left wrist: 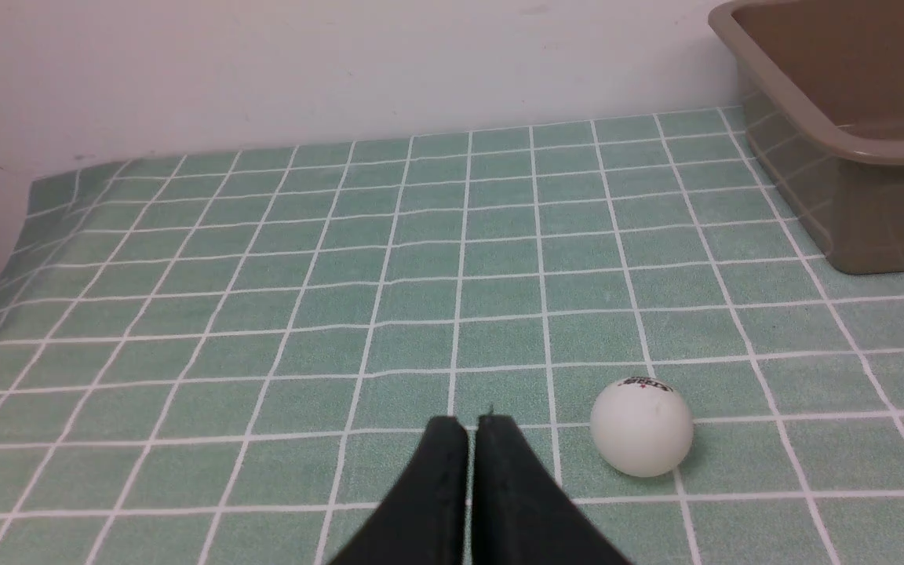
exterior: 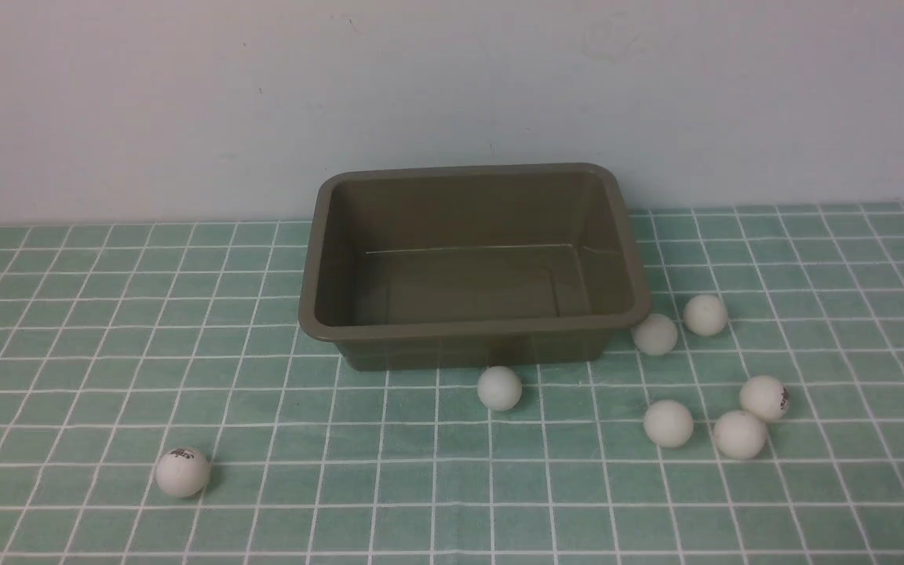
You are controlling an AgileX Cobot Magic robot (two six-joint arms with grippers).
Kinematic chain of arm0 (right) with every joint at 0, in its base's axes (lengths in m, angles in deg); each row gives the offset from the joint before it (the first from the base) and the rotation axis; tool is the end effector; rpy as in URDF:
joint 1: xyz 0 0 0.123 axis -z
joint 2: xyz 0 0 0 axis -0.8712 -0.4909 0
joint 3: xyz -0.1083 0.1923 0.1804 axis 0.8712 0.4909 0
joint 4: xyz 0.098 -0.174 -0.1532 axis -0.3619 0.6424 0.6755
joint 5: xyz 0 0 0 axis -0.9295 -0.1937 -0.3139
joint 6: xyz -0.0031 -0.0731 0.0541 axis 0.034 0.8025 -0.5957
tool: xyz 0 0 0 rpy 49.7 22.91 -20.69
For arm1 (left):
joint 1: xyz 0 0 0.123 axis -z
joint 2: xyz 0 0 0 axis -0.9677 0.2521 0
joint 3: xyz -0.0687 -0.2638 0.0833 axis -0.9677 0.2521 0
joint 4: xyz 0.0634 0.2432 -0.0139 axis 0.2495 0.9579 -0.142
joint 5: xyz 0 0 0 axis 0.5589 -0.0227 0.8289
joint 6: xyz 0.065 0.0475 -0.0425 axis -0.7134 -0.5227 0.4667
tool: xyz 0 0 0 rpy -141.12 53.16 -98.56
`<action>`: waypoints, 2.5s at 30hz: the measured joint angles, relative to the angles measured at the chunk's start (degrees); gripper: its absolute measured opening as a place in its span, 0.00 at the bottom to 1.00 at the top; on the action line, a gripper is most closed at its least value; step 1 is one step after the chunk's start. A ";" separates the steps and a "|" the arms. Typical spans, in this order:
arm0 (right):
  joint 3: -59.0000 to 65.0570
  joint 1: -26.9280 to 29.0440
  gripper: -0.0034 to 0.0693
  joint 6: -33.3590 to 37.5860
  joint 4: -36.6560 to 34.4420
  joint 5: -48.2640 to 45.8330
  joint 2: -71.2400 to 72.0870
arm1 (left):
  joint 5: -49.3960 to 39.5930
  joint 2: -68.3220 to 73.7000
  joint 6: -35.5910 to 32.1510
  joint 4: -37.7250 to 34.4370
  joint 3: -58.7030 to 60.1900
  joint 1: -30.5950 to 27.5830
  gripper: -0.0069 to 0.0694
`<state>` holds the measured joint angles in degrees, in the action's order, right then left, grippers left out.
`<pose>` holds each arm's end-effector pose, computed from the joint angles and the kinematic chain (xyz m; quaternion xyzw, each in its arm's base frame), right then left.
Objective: Put the table tennis balls in the box on the green coffee tablecloth.
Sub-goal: 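Reach for and grasp a ping pong ball on the table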
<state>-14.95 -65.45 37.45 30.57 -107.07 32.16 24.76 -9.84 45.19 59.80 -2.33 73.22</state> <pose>0.0518 0.0010 0.1719 -0.0547 0.8079 -0.0124 0.5867 0.0543 0.0034 0.1772 -0.0057 0.7829 0.0287 0.6215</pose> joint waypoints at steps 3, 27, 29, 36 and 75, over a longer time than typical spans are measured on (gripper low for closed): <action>0.00 0.00 0.02 0.00 0.00 0.00 0.00 | 0.00 0.00 0.00 0.00 0.00 0.00 0.09; 0.16 0.00 0.02 0.00 0.46 0.95 0.00 | 0.00 0.00 0.00 0.00 0.00 0.00 0.09; 0.60 0.00 0.02 -0.15 0.36 5.42 0.00 | 0.00 0.00 0.00 0.00 0.00 0.00 0.09; 0.65 0.00 0.02 -1.27 -1.08 30.59 0.00 | 0.00 0.00 0.00 0.00 0.00 0.00 0.09; -44.52 0.00 0.03 1.24 -4.75 -18.38 -50.79 | 0.00 0.00 0.00 0.00 0.00 0.00 0.09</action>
<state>-59.48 -65.45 38.69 25.82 -125.44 -18.62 24.76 -9.84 45.19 59.80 -2.33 73.22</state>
